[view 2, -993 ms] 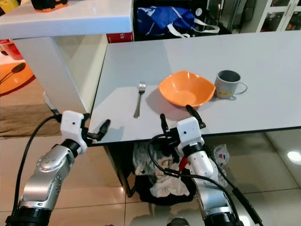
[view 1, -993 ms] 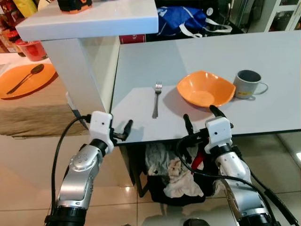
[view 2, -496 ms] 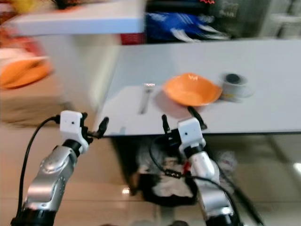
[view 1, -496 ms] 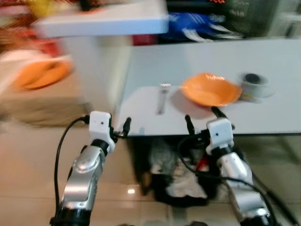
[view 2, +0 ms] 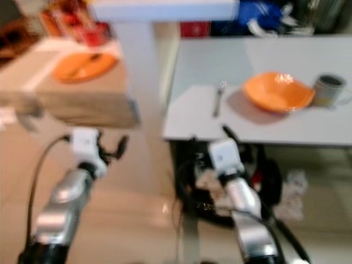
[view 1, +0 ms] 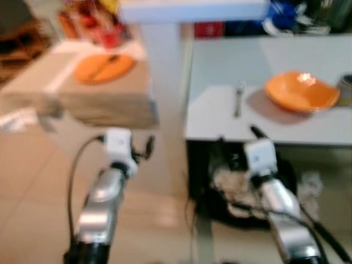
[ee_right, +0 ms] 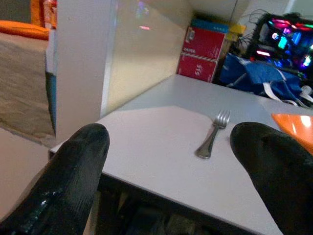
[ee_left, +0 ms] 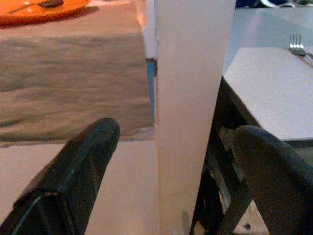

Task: Setting the table

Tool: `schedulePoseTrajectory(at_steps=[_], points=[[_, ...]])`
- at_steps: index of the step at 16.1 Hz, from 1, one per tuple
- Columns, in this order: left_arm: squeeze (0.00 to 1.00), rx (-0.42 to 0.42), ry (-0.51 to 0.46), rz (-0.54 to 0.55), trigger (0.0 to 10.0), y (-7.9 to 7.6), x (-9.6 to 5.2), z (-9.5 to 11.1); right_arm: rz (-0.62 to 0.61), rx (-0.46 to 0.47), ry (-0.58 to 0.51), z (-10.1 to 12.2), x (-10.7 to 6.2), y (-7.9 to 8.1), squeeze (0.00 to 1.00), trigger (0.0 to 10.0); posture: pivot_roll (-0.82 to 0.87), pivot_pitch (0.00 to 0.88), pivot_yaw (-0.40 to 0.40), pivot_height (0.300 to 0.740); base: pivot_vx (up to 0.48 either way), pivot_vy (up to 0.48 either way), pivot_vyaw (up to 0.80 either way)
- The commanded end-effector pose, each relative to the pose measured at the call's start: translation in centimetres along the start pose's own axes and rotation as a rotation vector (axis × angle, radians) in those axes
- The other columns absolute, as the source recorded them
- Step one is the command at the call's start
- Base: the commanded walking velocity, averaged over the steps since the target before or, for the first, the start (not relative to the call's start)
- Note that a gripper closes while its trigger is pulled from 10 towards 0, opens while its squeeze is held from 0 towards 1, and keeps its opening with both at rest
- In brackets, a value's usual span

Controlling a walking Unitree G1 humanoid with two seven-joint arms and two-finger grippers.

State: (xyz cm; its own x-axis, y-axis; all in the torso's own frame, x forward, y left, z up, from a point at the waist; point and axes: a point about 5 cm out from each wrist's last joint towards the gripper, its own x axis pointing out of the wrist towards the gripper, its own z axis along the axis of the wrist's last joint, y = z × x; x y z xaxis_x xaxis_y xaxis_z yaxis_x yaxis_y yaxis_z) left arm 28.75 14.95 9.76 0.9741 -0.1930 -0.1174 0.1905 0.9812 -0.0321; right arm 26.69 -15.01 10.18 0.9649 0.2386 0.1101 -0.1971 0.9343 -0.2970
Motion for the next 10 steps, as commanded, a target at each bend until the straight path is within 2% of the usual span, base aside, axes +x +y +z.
schedulePoseTrajectory(at_steps=[1,8,9,10], points=[[0.00,0.012,-0.027,0.010,10.0,0.65,0.17,0.66,0.008,0.014,-0.017,0.45,0.12,0.39,0.00,10.0,-0.15,0.000,0.099,0.736,0.000,0.480,0.00],[0.00,0.033,-0.022,0.001,10.0,0.67,0.69,0.77,0.008,0.022,-0.017,0.54,-0.09,0.43,0.00,10.0,-0.16,0.000,0.098,0.736,0.000,0.480,0.00],[0.00,0.038,-0.016,0.005,10.0,0.69,0.72,0.71,0.008,0.023,-0.017,0.54,-0.08,0.45,0.00,10.0,-0.16,0.000,0.098,0.736,0.000,0.390,0.00],[0.00,0.056,-0.021,0.006,10.0,0.74,0.79,0.77,0.011,0.024,-0.017,0.59,-0.01,0.57,0.00,10.0,-0.15,0.000,0.098,0.736,0.000,0.000,0.00]])
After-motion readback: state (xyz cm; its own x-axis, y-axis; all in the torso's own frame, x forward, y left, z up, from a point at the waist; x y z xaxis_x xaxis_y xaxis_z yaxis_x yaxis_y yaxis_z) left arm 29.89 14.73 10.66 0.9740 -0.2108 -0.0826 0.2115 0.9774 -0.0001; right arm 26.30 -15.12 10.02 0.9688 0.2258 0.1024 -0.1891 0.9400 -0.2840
